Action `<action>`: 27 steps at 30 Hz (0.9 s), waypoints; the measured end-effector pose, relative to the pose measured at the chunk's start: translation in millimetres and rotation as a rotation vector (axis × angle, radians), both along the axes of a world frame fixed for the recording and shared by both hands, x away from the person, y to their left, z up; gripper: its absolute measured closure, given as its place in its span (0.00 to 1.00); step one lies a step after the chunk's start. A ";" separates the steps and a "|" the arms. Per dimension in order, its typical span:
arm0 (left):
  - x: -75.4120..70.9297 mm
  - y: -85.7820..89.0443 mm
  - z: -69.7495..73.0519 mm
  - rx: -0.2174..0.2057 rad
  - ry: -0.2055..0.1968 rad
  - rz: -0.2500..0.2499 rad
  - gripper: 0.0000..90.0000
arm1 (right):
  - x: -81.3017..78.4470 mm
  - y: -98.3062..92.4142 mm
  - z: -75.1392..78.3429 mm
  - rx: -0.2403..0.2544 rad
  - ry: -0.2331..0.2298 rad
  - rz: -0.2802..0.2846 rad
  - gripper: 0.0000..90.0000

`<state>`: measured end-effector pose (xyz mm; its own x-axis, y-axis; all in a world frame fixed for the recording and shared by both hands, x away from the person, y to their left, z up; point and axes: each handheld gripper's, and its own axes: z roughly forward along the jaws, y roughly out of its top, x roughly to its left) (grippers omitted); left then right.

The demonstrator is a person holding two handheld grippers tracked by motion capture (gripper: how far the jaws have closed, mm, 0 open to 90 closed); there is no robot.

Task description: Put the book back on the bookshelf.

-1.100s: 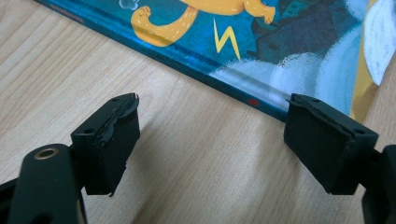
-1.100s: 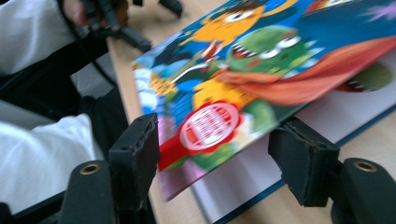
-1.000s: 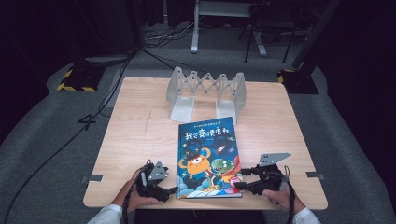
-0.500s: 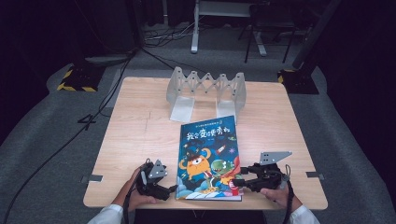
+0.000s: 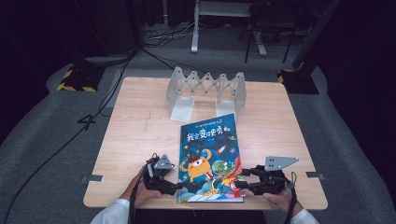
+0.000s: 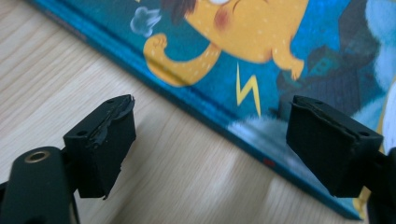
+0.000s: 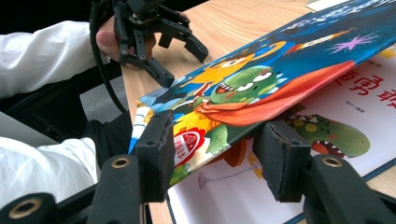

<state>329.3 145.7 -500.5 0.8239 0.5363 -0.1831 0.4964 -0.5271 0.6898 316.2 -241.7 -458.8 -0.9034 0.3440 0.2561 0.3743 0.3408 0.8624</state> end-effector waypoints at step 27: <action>53.8 -15.8 -2.4 -0.222 0.189 0.166 0.00 | -9.0 -0.4 4.3 0.012 -0.142 -0.002 0.55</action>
